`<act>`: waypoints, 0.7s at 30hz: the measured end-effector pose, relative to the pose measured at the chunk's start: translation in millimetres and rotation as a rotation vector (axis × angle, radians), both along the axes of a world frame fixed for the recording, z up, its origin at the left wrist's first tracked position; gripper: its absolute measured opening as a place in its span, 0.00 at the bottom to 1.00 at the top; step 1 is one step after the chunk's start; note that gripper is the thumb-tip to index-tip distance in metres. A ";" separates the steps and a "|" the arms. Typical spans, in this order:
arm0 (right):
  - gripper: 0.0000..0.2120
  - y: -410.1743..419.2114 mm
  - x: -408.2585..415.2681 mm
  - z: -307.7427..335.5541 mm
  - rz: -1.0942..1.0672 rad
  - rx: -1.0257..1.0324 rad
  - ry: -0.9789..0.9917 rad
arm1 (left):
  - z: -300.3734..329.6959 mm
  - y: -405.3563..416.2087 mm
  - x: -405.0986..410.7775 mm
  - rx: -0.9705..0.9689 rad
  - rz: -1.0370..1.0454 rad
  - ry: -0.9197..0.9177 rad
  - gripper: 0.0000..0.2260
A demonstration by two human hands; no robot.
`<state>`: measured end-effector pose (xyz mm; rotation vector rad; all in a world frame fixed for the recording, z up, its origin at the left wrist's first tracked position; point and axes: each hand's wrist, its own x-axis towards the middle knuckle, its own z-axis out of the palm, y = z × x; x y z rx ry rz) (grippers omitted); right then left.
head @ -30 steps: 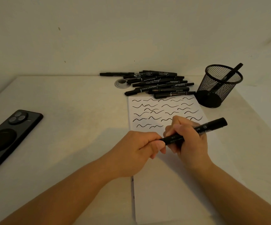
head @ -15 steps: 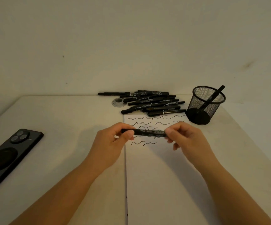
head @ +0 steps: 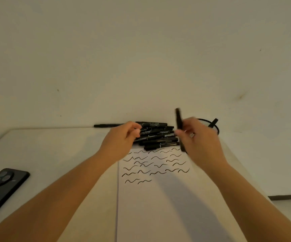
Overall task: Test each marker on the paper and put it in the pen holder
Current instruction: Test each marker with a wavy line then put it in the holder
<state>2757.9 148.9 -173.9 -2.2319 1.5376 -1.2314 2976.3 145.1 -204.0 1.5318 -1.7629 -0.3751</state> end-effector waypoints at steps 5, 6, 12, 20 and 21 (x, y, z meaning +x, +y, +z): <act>0.06 -25.6 -30.4 11.9 -0.162 -0.098 -0.257 | -19.1 -64.2 41.6 0.037 0.184 -0.306 0.10; 0.06 -28.8 -33.8 8.9 -0.180 -0.085 -0.263 | -22.3 -73.4 47.8 0.046 0.189 -0.349 0.10; 0.09 -39.7 -38.8 -11.7 -0.219 0.054 -0.187 | -39.7 -106.5 60.8 0.136 0.082 -0.561 0.12; 0.17 -50.1 -38.7 -22.5 -0.273 0.130 0.026 | -46.1 -122.2 57.1 0.183 0.083 -0.576 0.12; 0.17 -51.5 -38.3 -23.6 -0.274 0.117 0.058 | -45.1 -123.7 57.0 0.197 0.080 -0.579 0.12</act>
